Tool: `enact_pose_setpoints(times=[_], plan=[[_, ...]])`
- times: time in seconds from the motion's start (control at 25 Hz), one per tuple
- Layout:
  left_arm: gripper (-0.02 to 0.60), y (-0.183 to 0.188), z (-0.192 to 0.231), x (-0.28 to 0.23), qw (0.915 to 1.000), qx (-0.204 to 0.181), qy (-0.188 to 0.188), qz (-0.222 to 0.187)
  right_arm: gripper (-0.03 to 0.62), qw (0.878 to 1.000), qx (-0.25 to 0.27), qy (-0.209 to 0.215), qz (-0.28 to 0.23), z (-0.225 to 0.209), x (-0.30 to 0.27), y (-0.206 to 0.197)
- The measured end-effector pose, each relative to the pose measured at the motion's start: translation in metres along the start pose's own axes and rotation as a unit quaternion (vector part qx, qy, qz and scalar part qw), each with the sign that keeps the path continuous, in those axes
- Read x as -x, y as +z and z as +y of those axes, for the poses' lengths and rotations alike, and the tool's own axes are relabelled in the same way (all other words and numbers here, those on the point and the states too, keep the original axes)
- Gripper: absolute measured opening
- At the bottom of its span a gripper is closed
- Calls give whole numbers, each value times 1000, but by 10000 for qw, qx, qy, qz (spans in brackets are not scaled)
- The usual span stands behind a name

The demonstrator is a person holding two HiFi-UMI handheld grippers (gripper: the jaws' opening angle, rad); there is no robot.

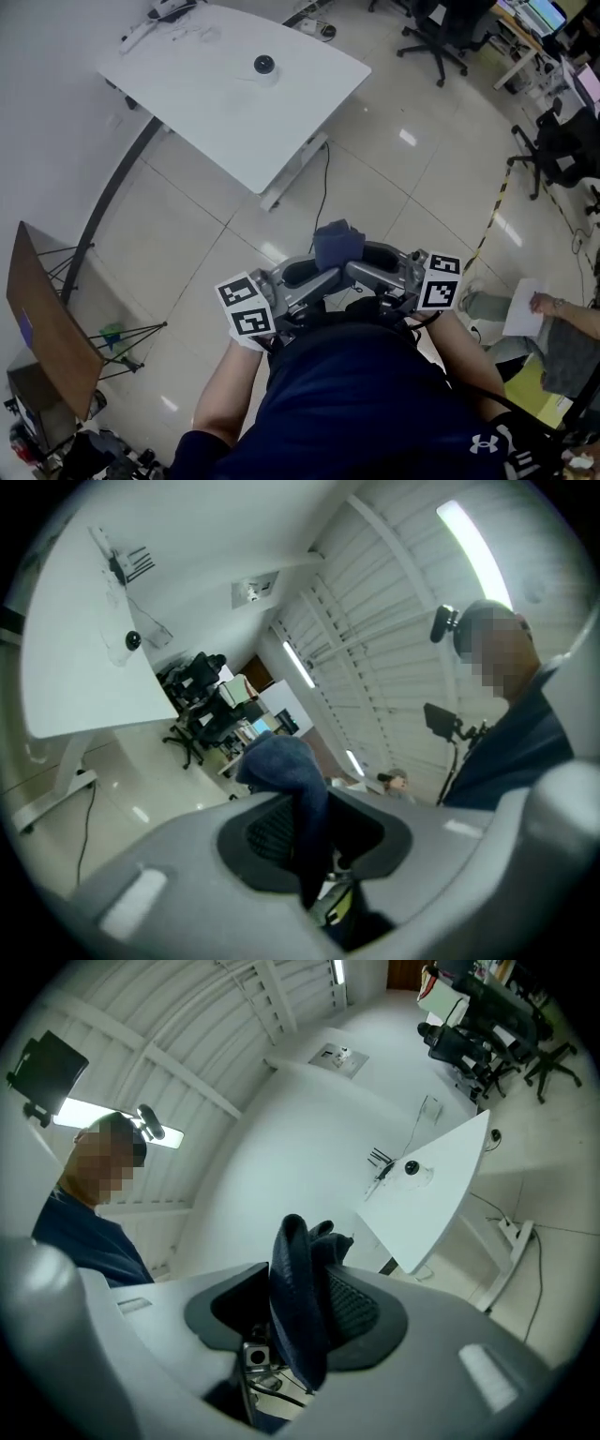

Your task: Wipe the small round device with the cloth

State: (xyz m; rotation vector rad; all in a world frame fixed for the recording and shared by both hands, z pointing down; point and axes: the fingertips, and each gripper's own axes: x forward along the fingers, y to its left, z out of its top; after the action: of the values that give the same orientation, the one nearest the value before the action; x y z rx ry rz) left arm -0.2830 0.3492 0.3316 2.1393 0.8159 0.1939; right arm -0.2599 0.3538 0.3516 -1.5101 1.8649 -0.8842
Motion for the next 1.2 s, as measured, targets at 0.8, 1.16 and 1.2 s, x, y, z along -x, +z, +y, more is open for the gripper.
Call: enact_pose_setpoints(times=[0.8,1.16,1.2], plan=[[81,169,131,-46,9986,-514,-55,-146,137,9825,249,1746,601,-101,-115,152],[143,238,243,-48,9727,-234,1792,-1458,100,9973,457,552,178,-204,-151,255],[142,244,254,-40,9669,-301,2035,-1510,100,9977,580,309,149,-218,-156,263]])
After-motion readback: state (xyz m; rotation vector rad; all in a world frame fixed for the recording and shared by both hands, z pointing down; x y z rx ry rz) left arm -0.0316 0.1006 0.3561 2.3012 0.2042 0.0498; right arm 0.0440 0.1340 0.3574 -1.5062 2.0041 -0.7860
